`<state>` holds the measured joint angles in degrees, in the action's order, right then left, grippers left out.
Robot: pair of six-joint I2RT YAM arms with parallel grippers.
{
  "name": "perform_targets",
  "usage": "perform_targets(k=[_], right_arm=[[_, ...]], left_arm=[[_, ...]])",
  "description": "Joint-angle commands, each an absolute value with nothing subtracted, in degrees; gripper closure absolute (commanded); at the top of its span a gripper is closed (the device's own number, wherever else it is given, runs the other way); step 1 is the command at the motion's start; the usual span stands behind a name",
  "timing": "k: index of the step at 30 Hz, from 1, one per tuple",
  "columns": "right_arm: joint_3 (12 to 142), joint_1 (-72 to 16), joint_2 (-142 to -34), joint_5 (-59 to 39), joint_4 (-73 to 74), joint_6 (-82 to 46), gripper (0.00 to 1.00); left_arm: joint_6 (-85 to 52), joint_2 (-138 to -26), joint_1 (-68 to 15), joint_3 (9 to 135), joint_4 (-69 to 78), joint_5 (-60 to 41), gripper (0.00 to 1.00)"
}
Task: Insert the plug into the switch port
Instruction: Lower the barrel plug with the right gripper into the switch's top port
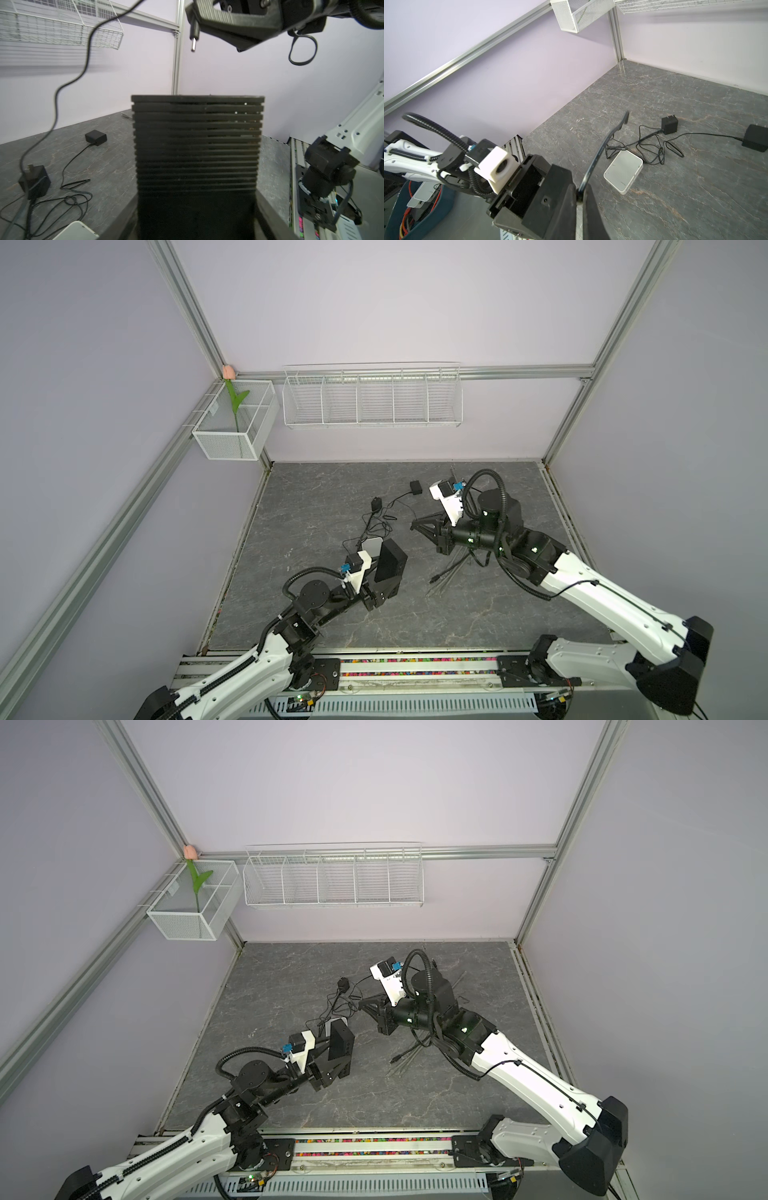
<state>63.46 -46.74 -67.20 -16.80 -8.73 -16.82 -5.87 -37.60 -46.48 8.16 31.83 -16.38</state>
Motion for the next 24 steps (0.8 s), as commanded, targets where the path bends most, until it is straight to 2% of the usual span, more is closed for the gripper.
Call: perform_targets(k=[1,24], right_arm=[[59.9,-49.2,-63.9,-18.8,-3.1,-14.6,0.93],[58.8,-58.8,-62.2,-12.4,-8.5,-7.4,0.93]], left_arm=[[-4.6,-37.5,-47.1,7.8,38.3,-21.3,1.0],[-2.6,-31.7,-48.3,6.3,35.6,-22.3,1.0]])
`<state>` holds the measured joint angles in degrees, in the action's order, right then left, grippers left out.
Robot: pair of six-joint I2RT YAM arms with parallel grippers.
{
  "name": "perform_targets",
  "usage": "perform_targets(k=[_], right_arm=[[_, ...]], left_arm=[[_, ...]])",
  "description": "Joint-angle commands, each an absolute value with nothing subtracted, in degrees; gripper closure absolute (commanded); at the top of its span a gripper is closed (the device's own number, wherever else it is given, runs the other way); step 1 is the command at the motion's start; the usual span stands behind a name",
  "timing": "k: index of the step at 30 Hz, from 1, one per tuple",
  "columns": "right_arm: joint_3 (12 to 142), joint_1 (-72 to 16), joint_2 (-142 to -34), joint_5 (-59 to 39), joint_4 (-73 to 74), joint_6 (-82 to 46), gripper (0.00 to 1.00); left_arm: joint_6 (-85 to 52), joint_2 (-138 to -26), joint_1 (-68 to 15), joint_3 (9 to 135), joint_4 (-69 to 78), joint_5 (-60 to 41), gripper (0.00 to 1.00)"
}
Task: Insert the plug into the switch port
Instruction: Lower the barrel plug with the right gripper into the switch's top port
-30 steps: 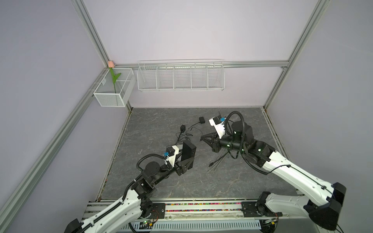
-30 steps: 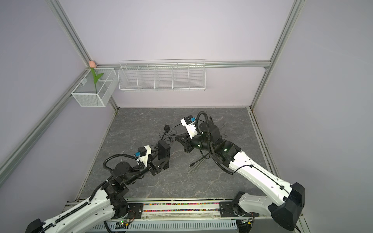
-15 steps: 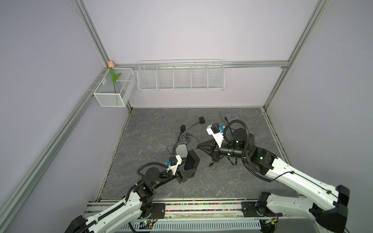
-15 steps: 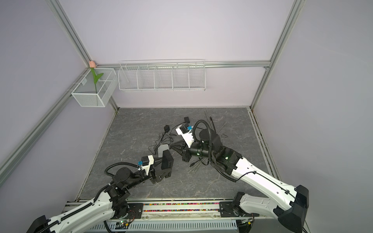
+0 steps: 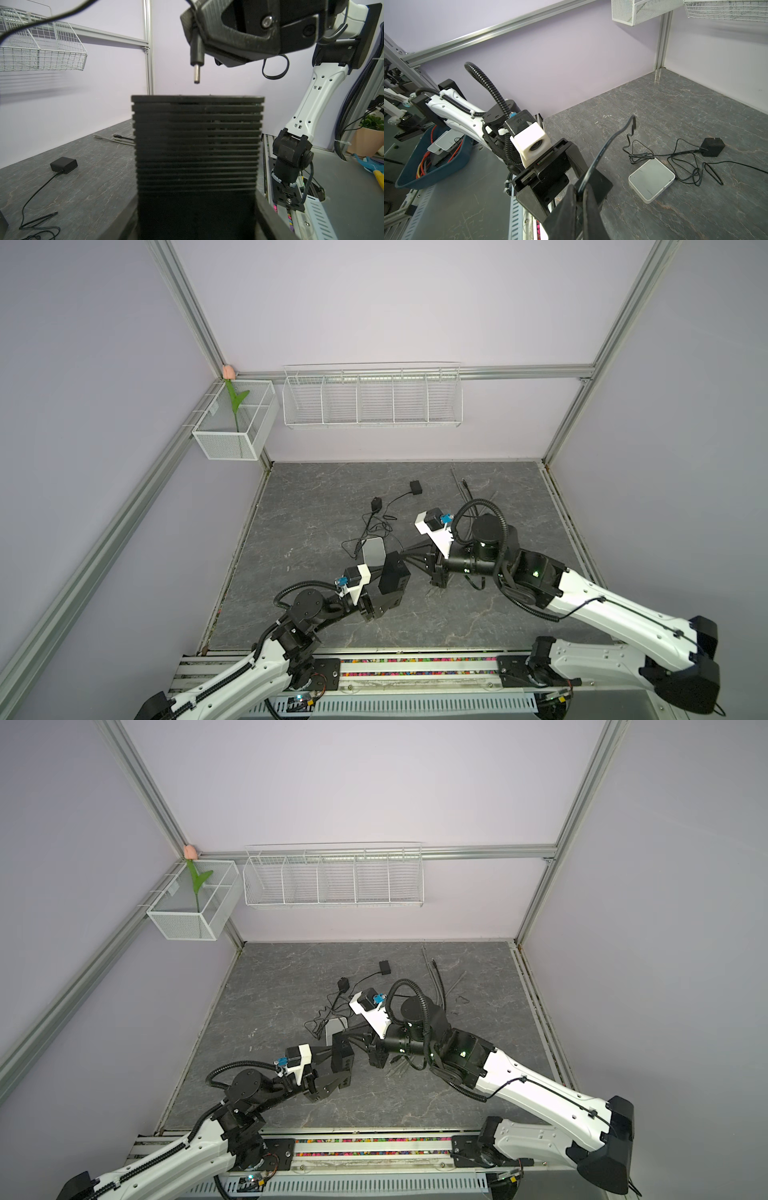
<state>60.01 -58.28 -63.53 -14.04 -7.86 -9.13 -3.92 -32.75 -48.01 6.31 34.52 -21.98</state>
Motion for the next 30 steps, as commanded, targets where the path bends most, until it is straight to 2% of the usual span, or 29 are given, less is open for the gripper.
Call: perform_targets(k=[1,30], right_arm=[[58.8,-59.0,-62.1,-12.2,-8.6,-7.3,0.94],[57.2,-61.9,-61.1,-8.9,-10.7,-6.7,0.93]], left_arm=[[-2.6,-31.4,-48.3,6.3,35.4,-22.3,1.0],[-2.6,-28.8,-48.3,6.9,31.6,-20.0,1.0]])
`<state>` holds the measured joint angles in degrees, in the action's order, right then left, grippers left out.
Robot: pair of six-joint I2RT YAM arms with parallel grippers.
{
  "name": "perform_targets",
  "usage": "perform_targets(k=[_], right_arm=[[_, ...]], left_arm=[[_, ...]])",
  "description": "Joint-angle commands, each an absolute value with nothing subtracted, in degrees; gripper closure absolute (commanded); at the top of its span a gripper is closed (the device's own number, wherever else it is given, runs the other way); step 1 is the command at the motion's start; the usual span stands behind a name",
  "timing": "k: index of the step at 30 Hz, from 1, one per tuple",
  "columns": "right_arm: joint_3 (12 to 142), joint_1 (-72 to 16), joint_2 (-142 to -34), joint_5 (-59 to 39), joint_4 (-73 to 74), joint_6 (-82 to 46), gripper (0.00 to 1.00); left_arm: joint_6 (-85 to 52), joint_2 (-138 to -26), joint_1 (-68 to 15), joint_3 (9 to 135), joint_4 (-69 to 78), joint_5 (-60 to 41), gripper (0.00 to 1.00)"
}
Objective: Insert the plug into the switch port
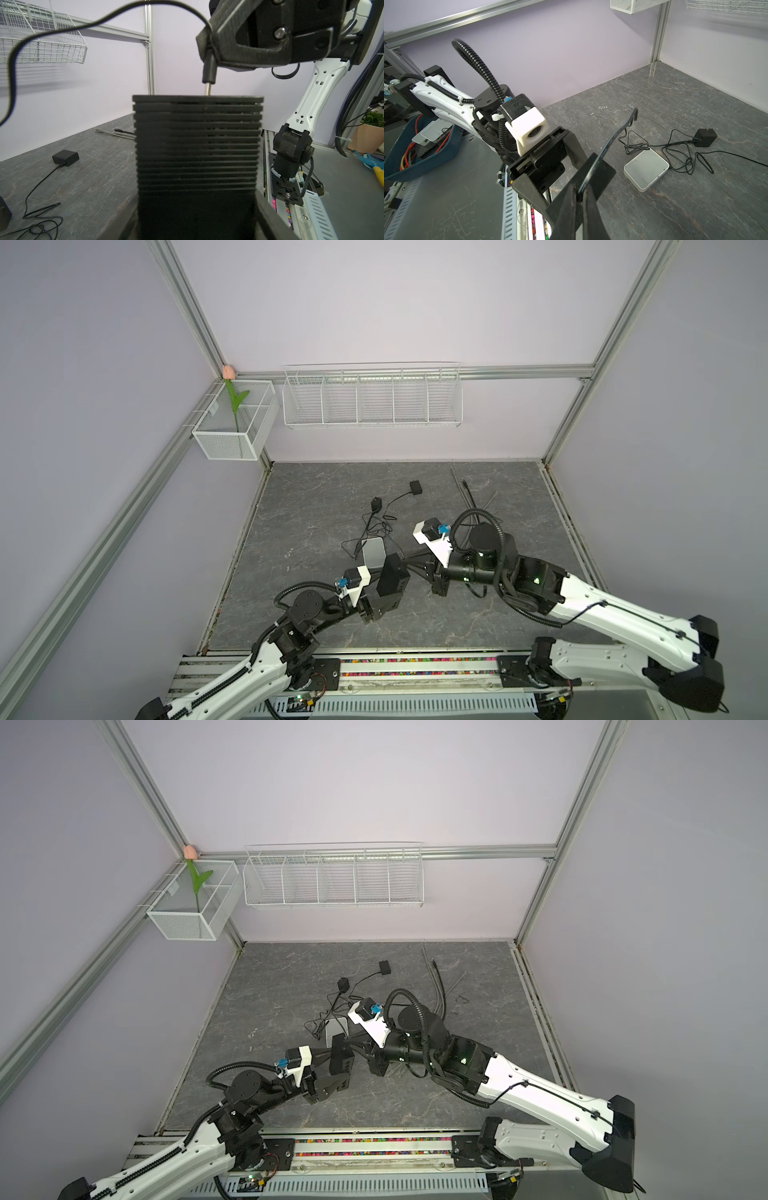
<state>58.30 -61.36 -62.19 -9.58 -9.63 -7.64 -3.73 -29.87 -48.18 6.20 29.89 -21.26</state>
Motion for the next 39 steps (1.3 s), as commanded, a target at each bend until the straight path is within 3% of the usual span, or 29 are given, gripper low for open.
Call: perform_targets(k=[1,39], right_arm=[[57.1,-62.0,-61.2,-9.0,-10.8,-6.6,0.93],[56.1,-63.2,-66.5,-8.7,-10.0,-7.7,0.93]], left_arm=[[-2.8,-28.6,-48.3,6.9,31.4,-20.0,1.0],[-4.1,-26.0,-48.3,7.4,32.5,-18.4,1.0]])
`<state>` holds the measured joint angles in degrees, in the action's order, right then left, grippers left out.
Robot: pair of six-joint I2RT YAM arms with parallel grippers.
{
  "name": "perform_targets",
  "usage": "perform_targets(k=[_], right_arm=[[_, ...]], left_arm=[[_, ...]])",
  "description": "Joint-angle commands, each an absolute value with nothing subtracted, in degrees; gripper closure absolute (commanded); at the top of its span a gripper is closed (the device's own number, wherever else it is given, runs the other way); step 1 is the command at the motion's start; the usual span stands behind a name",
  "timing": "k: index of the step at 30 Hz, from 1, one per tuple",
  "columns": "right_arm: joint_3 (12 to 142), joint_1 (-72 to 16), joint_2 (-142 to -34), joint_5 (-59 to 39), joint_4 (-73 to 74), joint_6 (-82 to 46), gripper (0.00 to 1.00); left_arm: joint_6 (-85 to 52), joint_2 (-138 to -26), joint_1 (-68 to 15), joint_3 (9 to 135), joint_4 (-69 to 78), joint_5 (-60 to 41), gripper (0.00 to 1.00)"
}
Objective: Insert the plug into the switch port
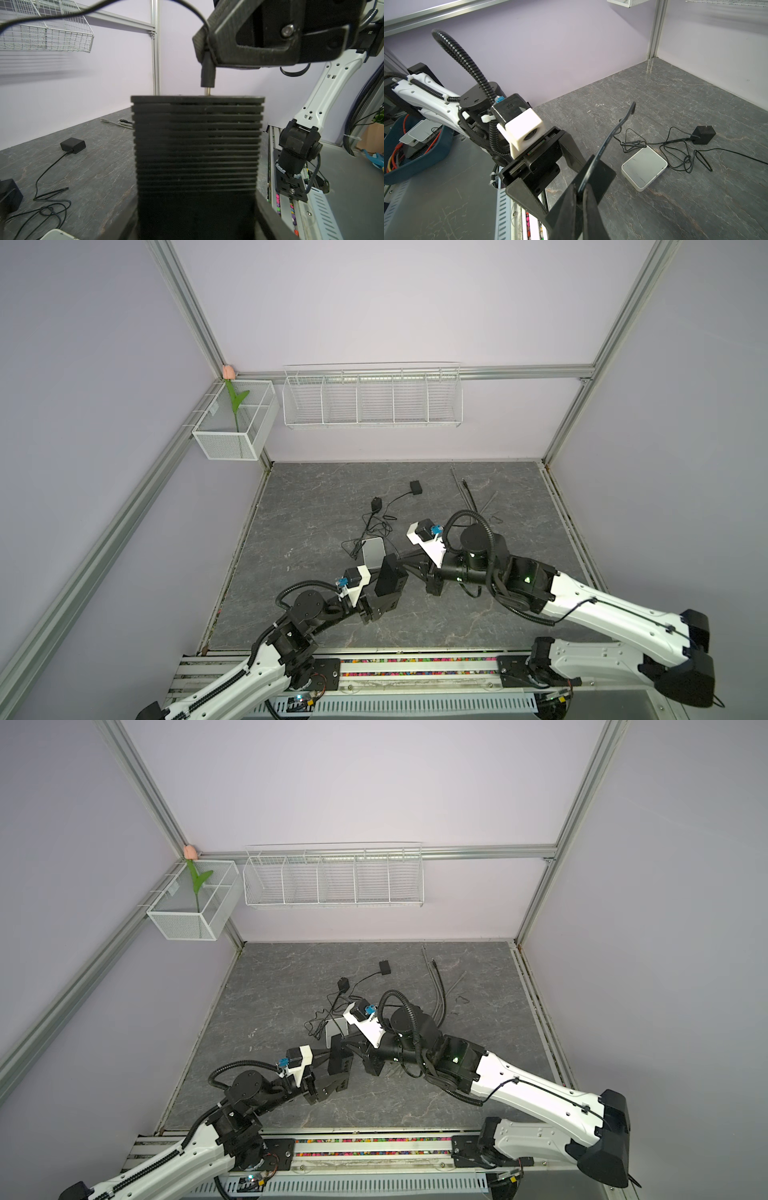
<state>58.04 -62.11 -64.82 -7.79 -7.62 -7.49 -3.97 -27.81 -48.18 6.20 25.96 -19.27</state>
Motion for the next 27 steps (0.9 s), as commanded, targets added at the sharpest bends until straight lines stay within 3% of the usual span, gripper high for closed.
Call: perform_targets(k=[1,27], right_arm=[[56.0,-63.2,-66.7,-8.5,-10.0,-7.8,0.94],[57.3,-63.5,-72.0,-4.6,-16.2,-10.6,0.93]], left_arm=[[-4.2,-25.8,-48.3,7.4,32.8,-18.5,1.0],[-4.5,-20.5,-48.3,7.7,36.1,-15.6,1.0]])
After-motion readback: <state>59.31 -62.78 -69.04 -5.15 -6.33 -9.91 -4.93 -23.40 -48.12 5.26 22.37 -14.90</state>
